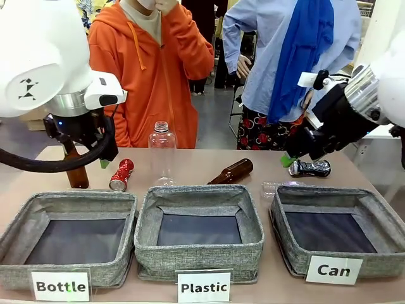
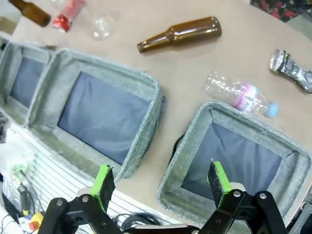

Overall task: Sort the can waste into the basket.
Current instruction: Pick up the can waste from the table and place it in the right Fabric basket.

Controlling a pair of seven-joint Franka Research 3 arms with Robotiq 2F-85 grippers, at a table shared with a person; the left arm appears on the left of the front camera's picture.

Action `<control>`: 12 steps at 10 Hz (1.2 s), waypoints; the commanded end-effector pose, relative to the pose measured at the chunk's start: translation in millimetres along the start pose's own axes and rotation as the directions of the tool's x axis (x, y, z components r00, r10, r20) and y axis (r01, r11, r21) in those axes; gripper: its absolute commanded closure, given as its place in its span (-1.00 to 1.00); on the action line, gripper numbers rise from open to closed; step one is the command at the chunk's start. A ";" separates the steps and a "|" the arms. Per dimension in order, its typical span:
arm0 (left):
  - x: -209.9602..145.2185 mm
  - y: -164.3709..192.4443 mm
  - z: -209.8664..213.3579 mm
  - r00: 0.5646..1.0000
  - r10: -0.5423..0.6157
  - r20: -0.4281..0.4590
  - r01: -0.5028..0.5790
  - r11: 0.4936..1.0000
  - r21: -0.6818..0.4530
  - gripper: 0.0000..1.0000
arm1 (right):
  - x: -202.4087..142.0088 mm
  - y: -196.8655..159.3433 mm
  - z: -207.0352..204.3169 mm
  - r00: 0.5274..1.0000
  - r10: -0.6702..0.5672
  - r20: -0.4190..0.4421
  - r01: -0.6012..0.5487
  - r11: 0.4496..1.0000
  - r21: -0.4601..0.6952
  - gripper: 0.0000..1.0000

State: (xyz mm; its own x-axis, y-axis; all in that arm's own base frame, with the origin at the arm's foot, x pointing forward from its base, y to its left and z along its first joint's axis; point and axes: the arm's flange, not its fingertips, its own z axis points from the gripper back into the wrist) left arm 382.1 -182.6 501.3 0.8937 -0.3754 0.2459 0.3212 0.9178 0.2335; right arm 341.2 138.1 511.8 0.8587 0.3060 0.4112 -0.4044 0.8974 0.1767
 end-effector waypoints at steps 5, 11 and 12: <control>-6.4 2.5 -1.8 1.000 0.002 0.026 -0.003 1.000 0.020 -1.00 | 4.0 2.4 -3.7 1.000 0.005 0.003 -0.005 1.000 0.019 -1.00; -33.9 32.8 56.5 0.978 -0.162 0.133 0.210 0.773 -0.599 -1.00 | -2.2 -21.1 61.0 0.981 -0.132 -0.139 0.161 0.961 0.226 -1.00; -44.3 49.6 61.3 0.974 -0.174 0.144 0.224 0.665 -0.712 -1.00 | -7.1 -35.8 80.3 0.970 -0.184 -0.162 0.226 0.926 0.301 -1.00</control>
State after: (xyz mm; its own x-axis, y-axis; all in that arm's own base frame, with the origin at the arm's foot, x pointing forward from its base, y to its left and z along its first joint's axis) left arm 349.3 -162.2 560.6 0.7622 -0.5058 0.4040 0.6156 0.7593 -0.2109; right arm 324.0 99.1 556.6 0.9290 0.2481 0.2746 -0.3479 0.8382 0.4199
